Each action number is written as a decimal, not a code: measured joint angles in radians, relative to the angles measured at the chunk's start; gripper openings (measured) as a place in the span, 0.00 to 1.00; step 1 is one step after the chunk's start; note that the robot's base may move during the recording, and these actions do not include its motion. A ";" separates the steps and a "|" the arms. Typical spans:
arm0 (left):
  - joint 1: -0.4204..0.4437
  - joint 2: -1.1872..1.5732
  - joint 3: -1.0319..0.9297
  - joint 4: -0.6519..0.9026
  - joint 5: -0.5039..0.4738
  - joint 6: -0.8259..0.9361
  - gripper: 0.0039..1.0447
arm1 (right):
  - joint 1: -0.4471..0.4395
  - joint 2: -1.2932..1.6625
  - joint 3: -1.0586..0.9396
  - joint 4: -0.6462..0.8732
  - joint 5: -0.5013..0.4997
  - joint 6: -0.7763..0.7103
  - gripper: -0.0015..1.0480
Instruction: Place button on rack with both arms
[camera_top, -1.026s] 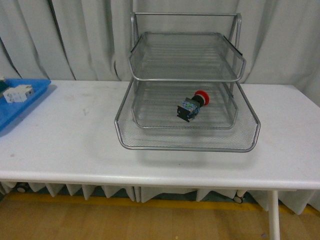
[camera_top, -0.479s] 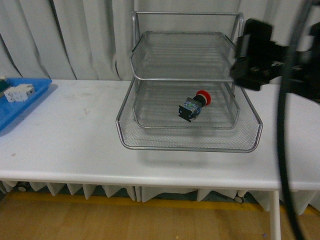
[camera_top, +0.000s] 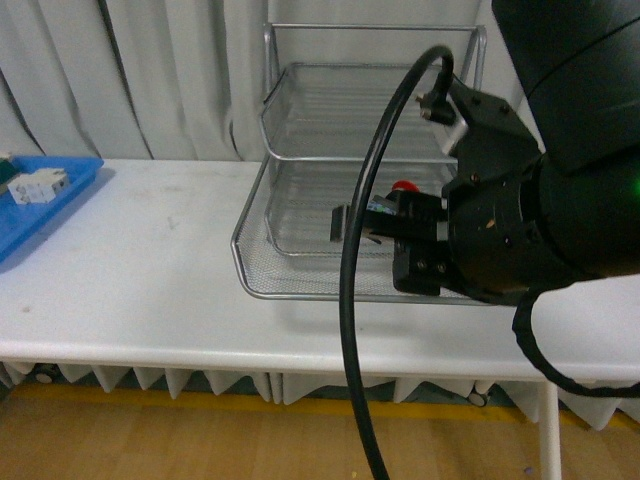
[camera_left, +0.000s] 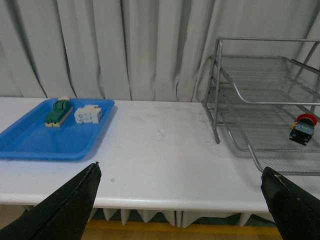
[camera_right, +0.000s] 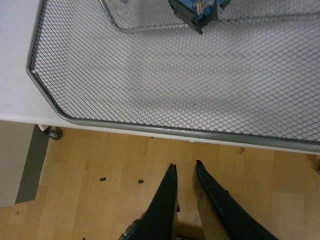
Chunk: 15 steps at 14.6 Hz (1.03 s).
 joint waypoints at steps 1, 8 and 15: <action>0.000 0.000 0.000 0.000 0.000 0.000 0.94 | 0.024 0.046 0.014 -0.030 -0.018 0.003 0.02; 0.000 0.000 0.000 0.000 0.000 0.000 0.94 | 0.014 0.206 0.115 -0.067 0.011 -0.051 0.02; 0.000 0.000 0.000 0.000 0.000 0.000 0.94 | -0.070 0.332 0.274 -0.081 0.033 -0.140 0.02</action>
